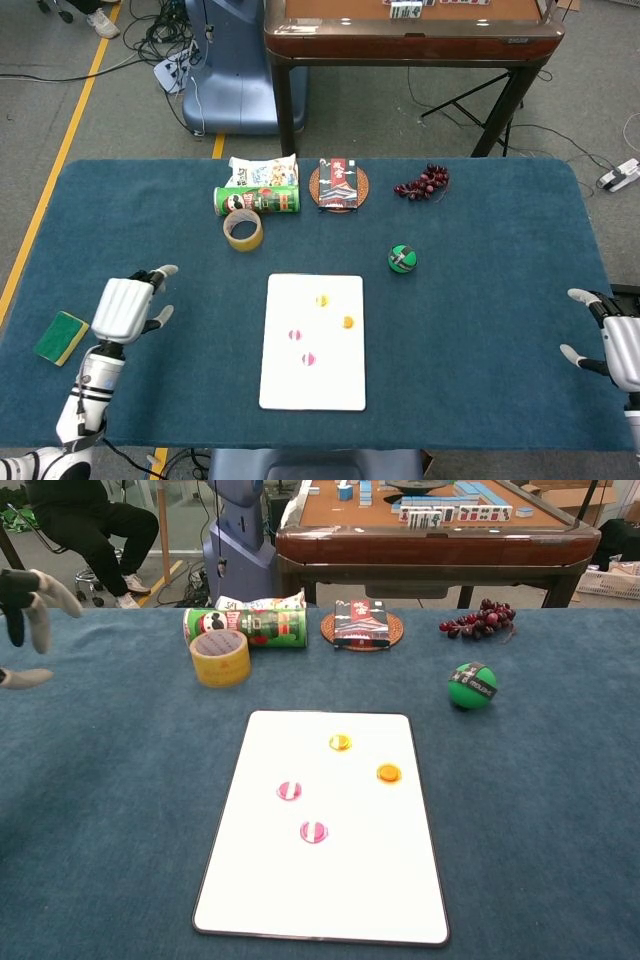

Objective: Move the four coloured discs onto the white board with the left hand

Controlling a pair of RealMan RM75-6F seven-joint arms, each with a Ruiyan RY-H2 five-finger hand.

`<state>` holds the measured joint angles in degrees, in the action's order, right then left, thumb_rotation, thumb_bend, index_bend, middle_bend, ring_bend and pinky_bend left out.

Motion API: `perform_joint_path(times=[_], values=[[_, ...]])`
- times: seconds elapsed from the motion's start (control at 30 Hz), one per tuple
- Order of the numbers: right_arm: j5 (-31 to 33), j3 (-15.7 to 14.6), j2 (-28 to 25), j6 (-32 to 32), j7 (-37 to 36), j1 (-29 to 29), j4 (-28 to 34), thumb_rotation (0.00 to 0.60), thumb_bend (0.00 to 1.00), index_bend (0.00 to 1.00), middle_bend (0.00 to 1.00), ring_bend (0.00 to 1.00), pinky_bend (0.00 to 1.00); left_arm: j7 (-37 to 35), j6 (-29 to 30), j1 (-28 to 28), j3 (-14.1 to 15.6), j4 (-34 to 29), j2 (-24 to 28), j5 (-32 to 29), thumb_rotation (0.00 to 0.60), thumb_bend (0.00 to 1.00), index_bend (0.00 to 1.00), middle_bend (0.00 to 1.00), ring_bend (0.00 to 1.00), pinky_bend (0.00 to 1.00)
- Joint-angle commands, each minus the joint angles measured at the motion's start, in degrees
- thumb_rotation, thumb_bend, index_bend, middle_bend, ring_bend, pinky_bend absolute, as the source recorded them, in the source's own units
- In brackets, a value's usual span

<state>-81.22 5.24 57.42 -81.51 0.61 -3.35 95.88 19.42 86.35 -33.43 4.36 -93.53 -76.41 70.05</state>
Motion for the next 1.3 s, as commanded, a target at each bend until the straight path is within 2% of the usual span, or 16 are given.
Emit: perform_joint_path(times=[0.03, 0.47, 0.73, 1.0, 1.3], values=[[0.24, -0.01, 0.21, 0.29, 0.58, -0.24, 0.07, 0.6, 0.0, 0.25, 0.29, 0.29, 0.48, -3.24, 2.35, 3.41, 0.75, 3.12, 1.57, 2.88, 0.6, 0.27, 0.35, 0.5, 0.48, 0.72], [1.31, -0.08, 0.99, 1.57, 3.35, -1.24, 0.4, 0.6, 0.0, 0.25, 0.29, 0.29, 0.48, -11.34, 4.52, 11.28, 2.51, 3.47, 8.43, 10.77, 0.6, 0.26, 0.37, 0.5, 0.48, 0.71], [2.0, 0.11, 1.06, 1.32, 3.6, -1.24, 0.24, 0.6, 0.0, 0.25, 0.29, 0.29, 0.48, -15.05, 3.4, 16.23, 2.65, -1.51, 12.1, 9.11, 0.6, 0.27, 0.37, 0.5, 0.48, 0.71], [2.44, -0.02, 1.22, 1.34, 3.89, -1.2, 0.03, 0.6, 0.0, 0.25, 0.29, 0.29, 0.48, -12.02, 6.9, 21.24, 1.91, -1.01, 11.32, 10.32, 0.6, 0.26, 0.38, 0.5, 0.48, 0.71], [2.19, -0.14, 1.0, 0.74, 2.7, -0.83, -0.08, 0.6, 0.0, 0.25, 0.29, 0.29, 0.48, -12.36, 5.41, 22.79, 0.42, 2.43, 9.52, 12.16, 0.6, 0.27, 0.39, 0.5, 0.48, 0.71]])
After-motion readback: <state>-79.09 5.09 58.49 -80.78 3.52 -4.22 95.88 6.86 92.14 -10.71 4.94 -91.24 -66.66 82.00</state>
